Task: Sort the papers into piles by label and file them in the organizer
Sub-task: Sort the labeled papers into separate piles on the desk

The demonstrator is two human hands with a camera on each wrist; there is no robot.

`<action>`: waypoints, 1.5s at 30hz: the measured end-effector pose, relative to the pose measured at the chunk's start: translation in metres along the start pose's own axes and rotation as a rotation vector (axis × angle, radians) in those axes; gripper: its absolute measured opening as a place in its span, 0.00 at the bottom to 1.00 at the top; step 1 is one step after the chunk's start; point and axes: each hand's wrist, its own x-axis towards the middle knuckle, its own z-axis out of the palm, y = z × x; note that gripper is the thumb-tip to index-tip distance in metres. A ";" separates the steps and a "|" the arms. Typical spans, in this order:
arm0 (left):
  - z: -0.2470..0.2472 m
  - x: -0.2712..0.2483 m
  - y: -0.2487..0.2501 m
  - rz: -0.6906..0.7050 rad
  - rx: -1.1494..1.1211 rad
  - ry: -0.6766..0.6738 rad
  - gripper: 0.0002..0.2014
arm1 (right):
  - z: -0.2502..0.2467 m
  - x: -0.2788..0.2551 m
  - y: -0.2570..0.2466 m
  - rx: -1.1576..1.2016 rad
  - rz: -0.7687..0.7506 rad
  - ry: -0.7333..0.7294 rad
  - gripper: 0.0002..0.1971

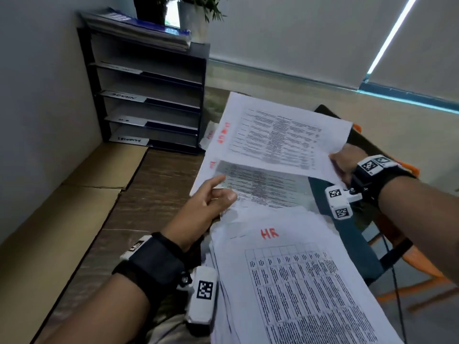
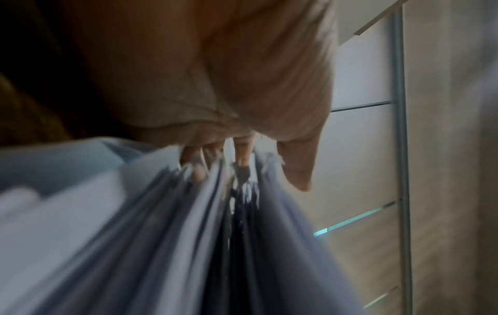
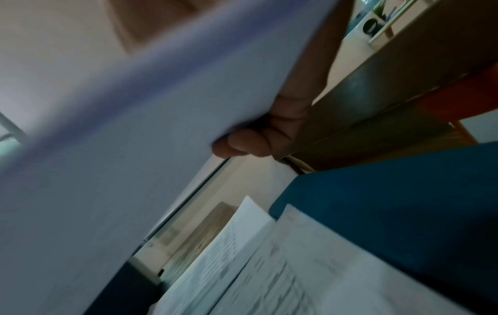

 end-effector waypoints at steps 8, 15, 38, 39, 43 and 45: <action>0.001 -0.003 0.000 -0.067 0.011 -0.175 0.26 | 0.023 0.072 -0.006 0.033 0.090 -0.017 0.21; -0.002 -0.004 -0.005 -0.070 0.082 -0.228 0.19 | 0.046 0.086 -0.056 -0.342 0.053 -0.111 0.11; 0.005 -0.001 -0.009 -0.062 0.190 -0.190 0.19 | 0.024 -0.130 -0.097 0.131 -0.499 -0.657 0.06; 0.006 -0.001 -0.010 -0.053 0.191 -0.165 0.18 | 0.026 -0.145 -0.098 -0.010 -0.547 -0.642 0.07; 0.009 0.001 -0.015 0.006 0.225 -0.079 0.17 | 0.046 -0.182 -0.089 -0.367 -0.729 -0.440 0.09; 0.007 0.002 -0.015 0.019 0.250 -0.073 0.17 | 0.054 -0.186 -0.082 -0.350 -0.715 -0.400 0.13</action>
